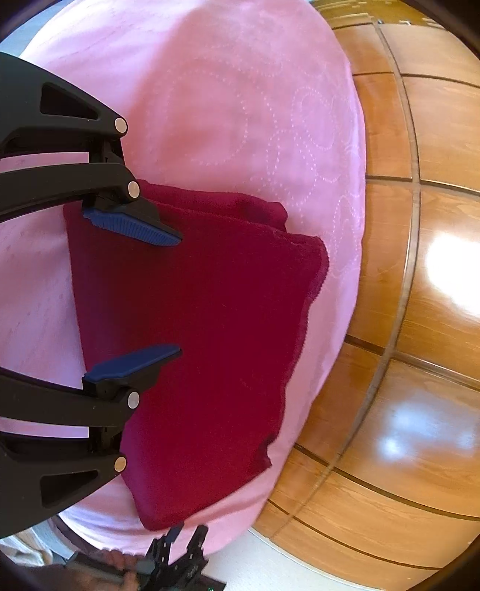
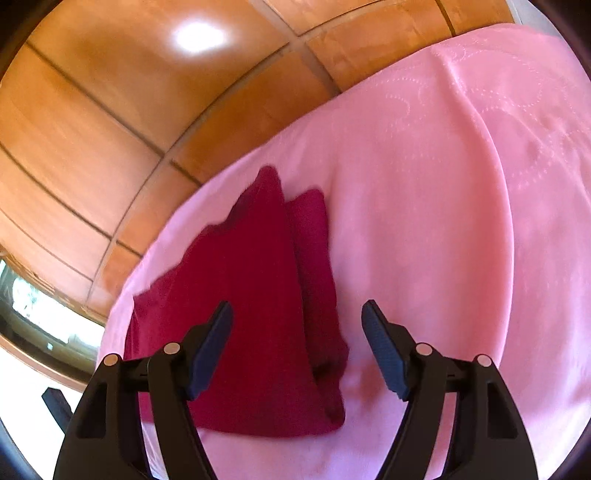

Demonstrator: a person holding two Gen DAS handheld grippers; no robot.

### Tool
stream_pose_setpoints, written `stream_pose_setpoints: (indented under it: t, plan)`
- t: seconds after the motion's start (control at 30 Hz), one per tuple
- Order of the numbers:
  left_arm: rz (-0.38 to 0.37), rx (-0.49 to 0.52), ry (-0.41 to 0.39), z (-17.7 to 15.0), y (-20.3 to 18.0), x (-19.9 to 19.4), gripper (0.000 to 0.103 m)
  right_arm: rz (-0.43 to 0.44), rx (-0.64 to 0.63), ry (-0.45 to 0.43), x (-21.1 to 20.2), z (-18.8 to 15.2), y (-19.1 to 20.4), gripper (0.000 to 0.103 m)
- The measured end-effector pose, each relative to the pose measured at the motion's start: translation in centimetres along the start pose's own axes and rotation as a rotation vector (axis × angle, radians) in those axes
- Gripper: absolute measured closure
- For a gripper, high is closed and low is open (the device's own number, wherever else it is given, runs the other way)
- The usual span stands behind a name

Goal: Fold small clothes

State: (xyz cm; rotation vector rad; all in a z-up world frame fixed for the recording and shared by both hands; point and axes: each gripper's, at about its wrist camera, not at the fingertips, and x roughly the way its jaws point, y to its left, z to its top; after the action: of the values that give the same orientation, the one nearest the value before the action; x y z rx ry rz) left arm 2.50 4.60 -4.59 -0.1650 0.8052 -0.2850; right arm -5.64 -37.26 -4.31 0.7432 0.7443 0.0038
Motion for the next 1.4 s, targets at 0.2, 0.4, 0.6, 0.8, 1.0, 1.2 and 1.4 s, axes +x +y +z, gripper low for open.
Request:
stream_pose_setpoints:
  t: [0.2,0.4,0.6,0.8,1.0,1.2,1.4]
  plan:
    - [-0.029,0.024,-0.004,-0.2,-0.7,-0.6,0.048,-0.001,0.027,0.051,3.3,1.6,-0.9,0.038]
    - [-0.028,0.022,0.037,-0.6,-0.5,0.4,0.048,0.069,-0.006,0.114,3.7,0.6,-0.5,0.048]
    - [-0.056,0.02,0.038,-0.3,-0.8,0.7,0.048,0.016,-0.109,0.138,3.0,-0.1,1.9,0.082]
    - [-0.184,-0.028,0.089,-0.1,0.0,1.7,0.048,0.111,-0.173,0.107,0.9,1.0,7.6,0.084]
    - [-0.315,-0.173,0.079,0.5,2.6,1.1,0.048,0.28,-0.236,0.096,0.3,1.7,15.9,0.084]
    - [-0.414,-0.296,0.021,1.0,6.1,-1.2,0.048,0.362,-0.343,0.176,4.6,-1.1,25.2,0.085]
    - [-0.489,-0.42,-0.018,1.0,10.0,-2.7,0.041,0.369,-0.431,0.353,12.3,-8.1,31.5,0.085]
